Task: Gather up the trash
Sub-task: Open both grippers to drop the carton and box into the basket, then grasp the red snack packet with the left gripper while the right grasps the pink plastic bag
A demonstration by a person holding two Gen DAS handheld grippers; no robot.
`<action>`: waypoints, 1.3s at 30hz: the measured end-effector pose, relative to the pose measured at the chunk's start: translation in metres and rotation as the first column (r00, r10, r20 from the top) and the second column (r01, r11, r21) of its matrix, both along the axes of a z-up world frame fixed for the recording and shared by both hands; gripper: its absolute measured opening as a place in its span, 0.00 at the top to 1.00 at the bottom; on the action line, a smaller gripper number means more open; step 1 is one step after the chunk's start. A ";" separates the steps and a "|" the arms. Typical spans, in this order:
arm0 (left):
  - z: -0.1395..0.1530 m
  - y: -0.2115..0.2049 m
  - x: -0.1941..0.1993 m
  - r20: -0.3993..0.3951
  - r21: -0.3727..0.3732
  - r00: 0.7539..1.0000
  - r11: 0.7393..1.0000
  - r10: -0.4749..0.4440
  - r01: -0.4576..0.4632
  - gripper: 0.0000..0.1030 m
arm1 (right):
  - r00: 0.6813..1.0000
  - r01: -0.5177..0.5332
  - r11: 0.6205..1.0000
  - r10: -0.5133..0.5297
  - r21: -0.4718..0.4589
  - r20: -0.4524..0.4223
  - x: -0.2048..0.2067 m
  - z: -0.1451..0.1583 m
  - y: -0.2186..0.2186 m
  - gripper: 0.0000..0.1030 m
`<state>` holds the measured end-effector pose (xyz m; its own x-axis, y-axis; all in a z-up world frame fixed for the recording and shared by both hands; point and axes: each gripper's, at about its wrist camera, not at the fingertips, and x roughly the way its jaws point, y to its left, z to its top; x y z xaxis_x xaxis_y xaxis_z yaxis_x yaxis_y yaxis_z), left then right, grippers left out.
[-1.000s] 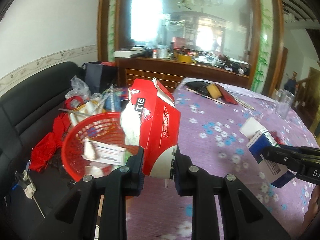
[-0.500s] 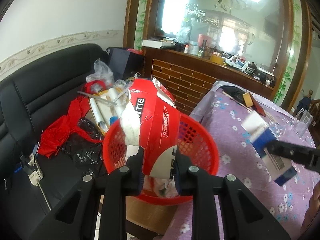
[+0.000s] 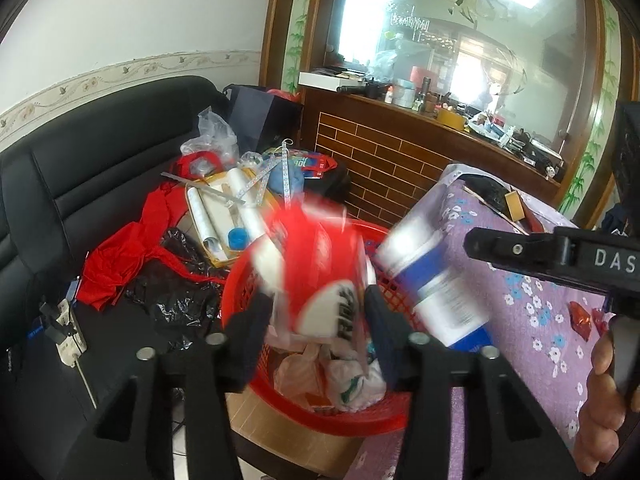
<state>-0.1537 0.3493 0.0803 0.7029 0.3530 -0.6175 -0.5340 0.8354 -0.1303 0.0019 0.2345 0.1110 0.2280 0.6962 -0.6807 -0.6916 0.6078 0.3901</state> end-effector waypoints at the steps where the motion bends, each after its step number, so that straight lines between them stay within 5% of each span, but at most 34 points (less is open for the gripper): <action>1: 0.001 -0.001 0.000 0.000 0.002 1.000 1.000 -0.004 0.004 0.53 | 1.000 0.002 1.000 -0.002 0.009 -0.008 0.002 0.000 -0.003 0.50; 7: 0.005 -0.019 -0.001 0.013 0.016 0.999 0.999 -0.037 0.037 0.42 | 1.000 0.022 0.998 -0.022 0.054 0.012 0.003 0.009 -0.046 0.48; 14: 0.010 -0.074 0.014 0.006 0.045 0.988 0.987 -0.157 0.157 0.39 | 0.989 0.117 0.993 -0.117 0.003 0.092 -0.004 0.009 -0.116 0.48; 26: 0.002 -0.187 0.054 -0.073 0.061 0.921 0.920 -0.382 0.387 0.34 | 0.935 0.355 0.935 -0.354 -0.006 0.029 0.030 -0.007 -0.264 0.48; 34: -0.003 -0.237 0.075 -0.132 0.062 0.879 0.881 -0.458 0.468 0.32 | 0.760 0.645 0.752 -0.650 -0.135 0.008 0.100 -0.035 -0.385 0.42; 39: -0.007 -0.252 0.086 -0.168 0.032 0.858 0.867 -0.485 0.497 0.32 | 0.718 0.683 0.716 -0.694 -0.143 -0.045 0.133 -0.061 -0.417 0.42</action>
